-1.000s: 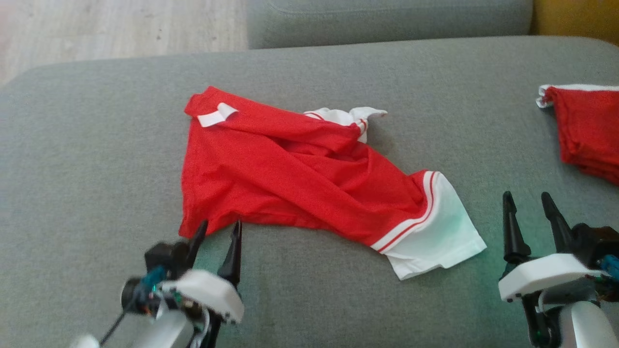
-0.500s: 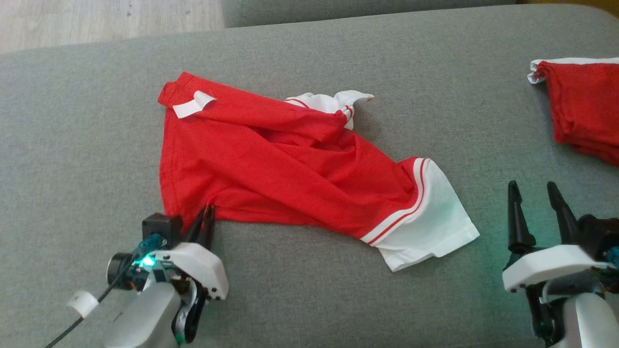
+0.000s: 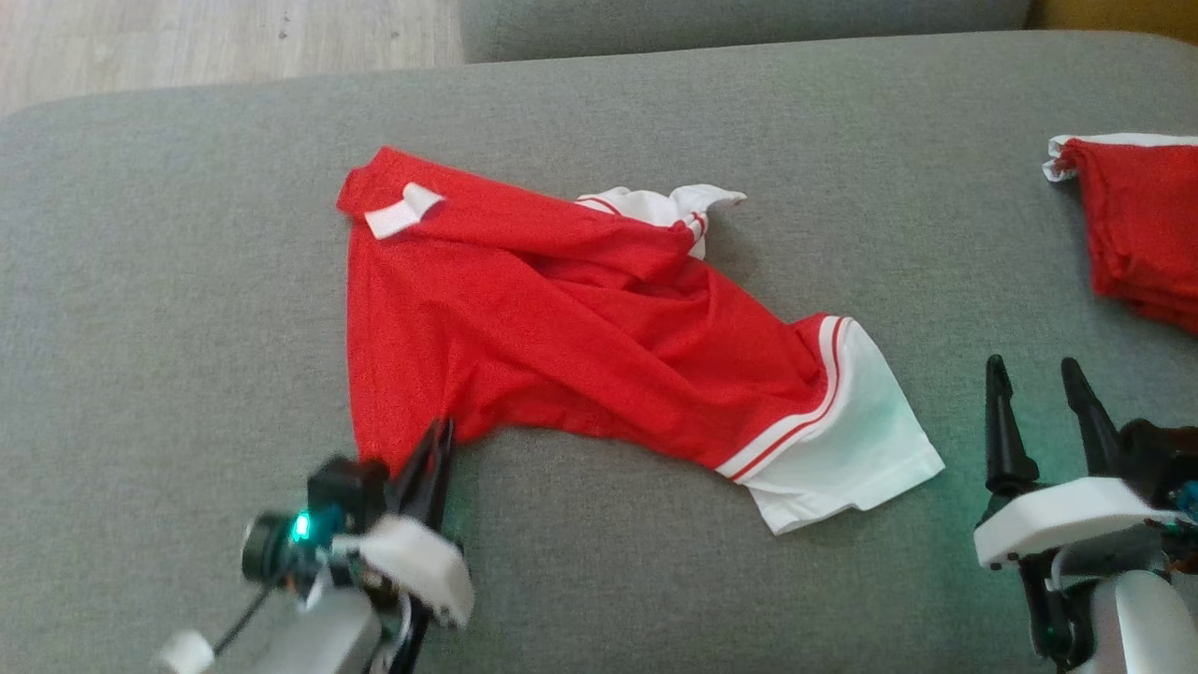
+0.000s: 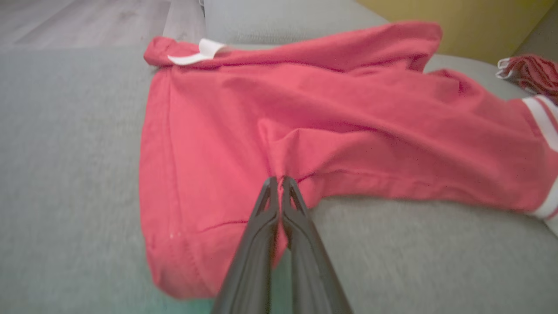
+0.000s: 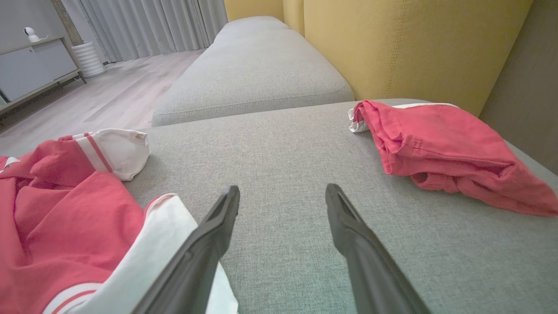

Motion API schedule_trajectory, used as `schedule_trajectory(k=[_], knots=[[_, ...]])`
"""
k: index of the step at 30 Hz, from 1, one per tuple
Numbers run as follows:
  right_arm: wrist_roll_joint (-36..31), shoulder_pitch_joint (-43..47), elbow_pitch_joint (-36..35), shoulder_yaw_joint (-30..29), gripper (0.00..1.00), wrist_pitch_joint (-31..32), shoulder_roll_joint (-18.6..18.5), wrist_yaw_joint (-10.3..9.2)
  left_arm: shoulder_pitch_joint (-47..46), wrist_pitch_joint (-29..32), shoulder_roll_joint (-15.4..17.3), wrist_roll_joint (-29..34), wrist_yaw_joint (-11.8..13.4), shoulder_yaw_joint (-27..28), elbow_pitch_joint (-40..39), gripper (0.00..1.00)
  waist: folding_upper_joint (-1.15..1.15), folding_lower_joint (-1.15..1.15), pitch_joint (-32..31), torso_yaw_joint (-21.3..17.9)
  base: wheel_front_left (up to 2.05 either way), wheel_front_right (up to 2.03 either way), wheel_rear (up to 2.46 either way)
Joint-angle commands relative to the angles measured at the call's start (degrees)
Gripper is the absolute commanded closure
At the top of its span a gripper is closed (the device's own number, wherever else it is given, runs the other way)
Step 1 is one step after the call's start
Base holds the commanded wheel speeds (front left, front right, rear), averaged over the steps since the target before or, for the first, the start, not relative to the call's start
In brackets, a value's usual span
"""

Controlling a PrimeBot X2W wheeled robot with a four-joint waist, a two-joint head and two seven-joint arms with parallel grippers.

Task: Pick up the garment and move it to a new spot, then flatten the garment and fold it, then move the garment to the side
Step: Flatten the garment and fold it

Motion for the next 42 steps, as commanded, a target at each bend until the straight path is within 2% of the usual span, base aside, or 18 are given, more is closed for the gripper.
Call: schedule_trajectory(k=[1, 7, 15, 21, 22, 23, 24, 29, 42], knots=[[0.2, -1.6, -1.7, 0.9, 0.0, -0.8, -0.4, -0.04, 1.5, -0.6, 2.1, 0.6, 0.7, 1.0, -2.0, 1.0, 0.0, 0.0, -0.2, 0.3, 0.0, 0.0, 0.0], [0.1, -1.4, -1.5, 0.8, 0.0, -0.6, -0.4, -0.04, 6.6, -0.5, 2.0, -0.4, 2.7, 0.5, -2.4, 1.0, 0.0, 0.0, -0.7, 0.9, 0.0, 0.0, 0.0], [-0.1, -1.2, -1.0, 0.2, 0.0, -0.3, -0.4, -0.04, 8.7, -2.1, 2.8, -1.7, 4.8, 2.8, -1.5, 1.0, 0.0, 0.0, -1.5, 1.6, 0.0, 0.0, 0.0], [-0.8, -0.8, -1.2, -4.8, 0.0, -0.7, -0.4, -0.04, 9.8, -3.4, 3.9, -2.6, 6.2, 4.9, -2.4, 1.0, 0.0, 0.0, -2.4, 2.0, 0.0, 0.0, 0.0], [-1.0, -0.8, -1.4, -5.6, 0.0, -0.7, -0.4, -0.04, 10.0, -3.5, 3.8, -2.7, 6.3, 5.1, -2.7, 0.89, 0.0, 0.0, -2.5, 2.0, 0.0, 0.0, 0.0], [-1.5, -0.7, -1.9, -7.2, 0.0, -0.6, -0.4, -0.04, 10.3, -3.9, 3.7, -2.8, 6.7, 5.6, -3.5, 0.47, 0.0, 0.0, -2.8, 2.0, 0.0, 0.0, 0.0], [-1.8, -0.6, -2.1, -7.8, 0.0, -0.6, -0.4, -0.04, 10.4, -4.1, 3.6, -2.7, 7.0, 5.8, -4.0, 0.0, 0.0, 0.0, -3.0, 2.1, 0.0, 0.0, 0.0], [-2.3, 0.4, -2.9, -8.1, 0.0, 0.2, -0.4, -0.04, 11.0, -5.0, 2.9, -1.7, 8.1, 7.5, -7.6, 0.0, 0.0, 0.0, -3.9, 2.2, 0.0, 0.0, 0.0], [0.4, 2.9, -2.3, 0.2, 0.0, -2.4, -0.4, -0.04, 15.5, -5.3, 0.8, 1.7, 9.1, 10.5, -16.6, 0.0, 0.0, 0.0, -9.4, 3.8, 0.0, 0.0, 0.0]])
